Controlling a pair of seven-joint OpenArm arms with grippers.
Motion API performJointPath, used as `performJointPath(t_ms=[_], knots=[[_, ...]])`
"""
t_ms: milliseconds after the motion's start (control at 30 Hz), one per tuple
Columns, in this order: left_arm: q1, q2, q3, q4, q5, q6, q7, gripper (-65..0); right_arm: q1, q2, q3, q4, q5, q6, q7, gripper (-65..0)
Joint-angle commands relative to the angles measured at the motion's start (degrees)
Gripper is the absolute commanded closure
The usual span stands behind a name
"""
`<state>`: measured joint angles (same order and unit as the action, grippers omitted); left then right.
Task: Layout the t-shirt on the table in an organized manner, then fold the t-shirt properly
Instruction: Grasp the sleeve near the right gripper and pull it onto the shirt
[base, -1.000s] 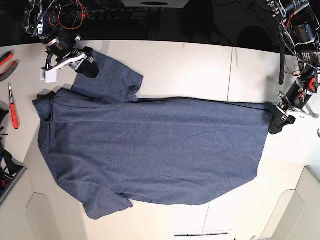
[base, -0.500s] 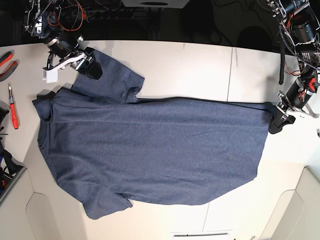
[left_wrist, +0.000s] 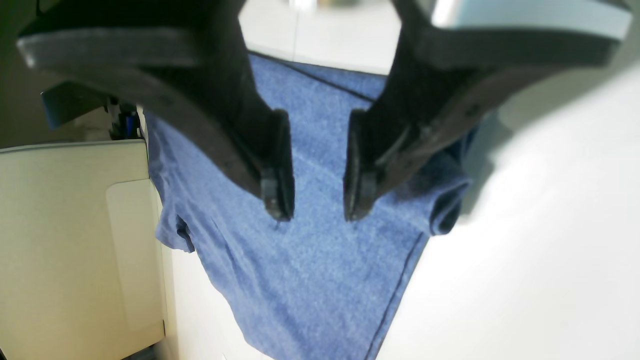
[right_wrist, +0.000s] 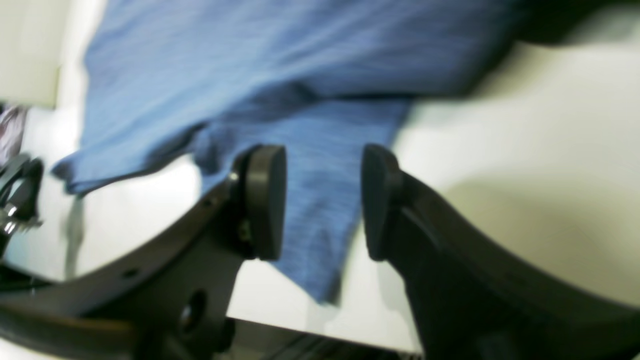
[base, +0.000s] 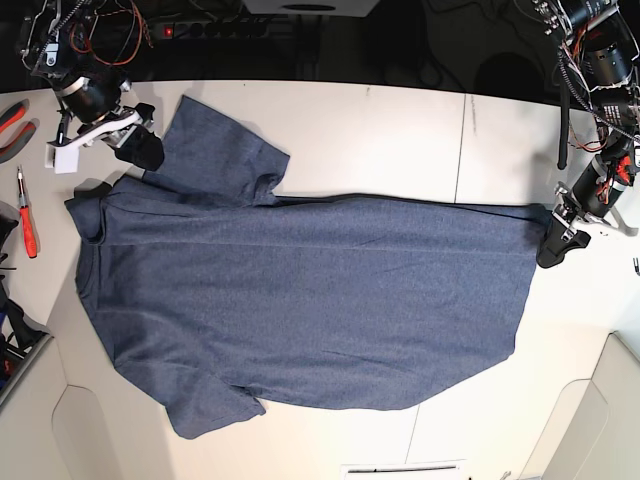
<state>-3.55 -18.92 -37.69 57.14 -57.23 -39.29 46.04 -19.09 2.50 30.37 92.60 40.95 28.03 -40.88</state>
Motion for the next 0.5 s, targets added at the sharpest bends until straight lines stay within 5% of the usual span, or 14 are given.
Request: performJointPath(t_ms=[0, 167, 467], knots=[[-0.90, -1.07, -0.13, 0.83, -1.22, -0.71, -0.76, -21.2, 0.17, 0.37, 1.09, 0.63, 0.92, 0.13, 1.49, -25.0], [-0.90, -1.07, -0.13, 0.83, -1.25, -0.71, -0.79, -21.2, 0.17, 0.48, 2.58, 0.24, -0.90, -2.97, 1.46, -25.0], [-0.90, -1.07, -0.13, 0.83, -1.25, -0.71, -0.79, -21.2, 0.33, 0.48, 0.15, -8.37, 0.15, -3.21, 1.49, -25.0]])
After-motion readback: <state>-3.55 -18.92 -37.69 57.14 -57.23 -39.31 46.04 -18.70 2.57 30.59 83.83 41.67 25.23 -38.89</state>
